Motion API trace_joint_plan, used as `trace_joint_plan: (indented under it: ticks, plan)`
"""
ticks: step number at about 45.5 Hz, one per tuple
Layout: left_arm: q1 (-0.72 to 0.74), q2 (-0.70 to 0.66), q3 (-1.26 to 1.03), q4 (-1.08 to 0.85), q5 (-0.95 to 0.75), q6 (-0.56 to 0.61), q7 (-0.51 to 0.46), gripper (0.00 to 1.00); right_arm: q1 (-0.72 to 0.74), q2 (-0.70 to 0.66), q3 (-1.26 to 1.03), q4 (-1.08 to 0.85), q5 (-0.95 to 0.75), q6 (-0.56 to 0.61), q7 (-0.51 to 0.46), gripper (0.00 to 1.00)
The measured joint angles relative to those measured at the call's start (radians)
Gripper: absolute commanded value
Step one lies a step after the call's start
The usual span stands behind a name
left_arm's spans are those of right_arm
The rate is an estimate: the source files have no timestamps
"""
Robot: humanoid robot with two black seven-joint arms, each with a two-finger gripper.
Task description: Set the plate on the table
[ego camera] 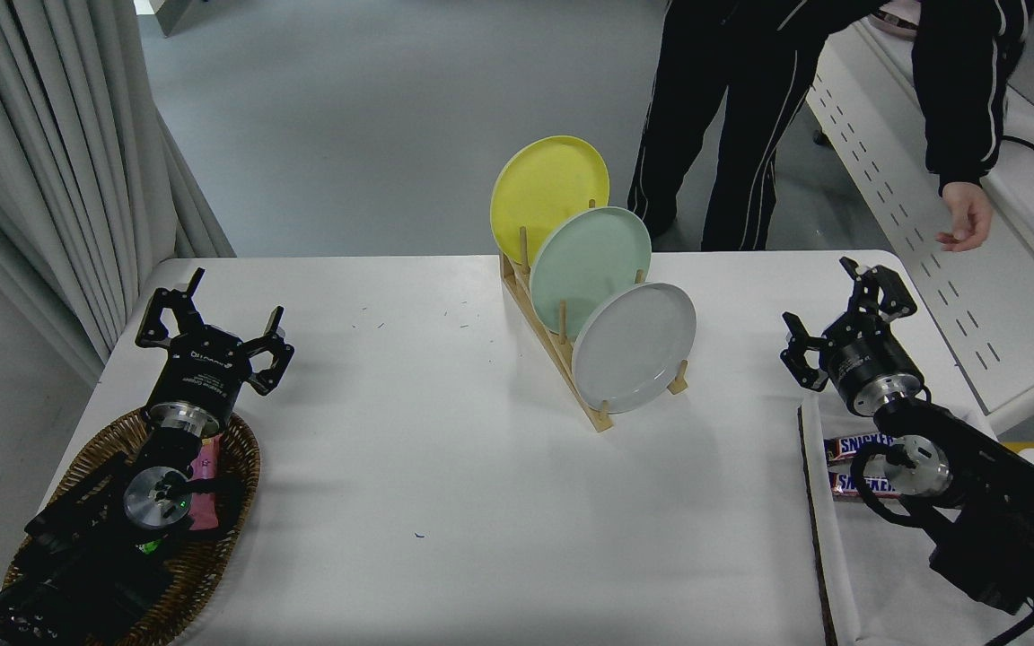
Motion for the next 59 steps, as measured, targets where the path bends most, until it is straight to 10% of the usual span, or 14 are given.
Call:
trace_joint_plan:
  ticks: [59]
  plan:
    - [0.0, 0.0, 0.0, 0.0, 0.0, 0.0, 0.0, 1.0, 0.228, -0.212, -0.404, 0.145, -0.007, -0.003, -0.002, 1.0]
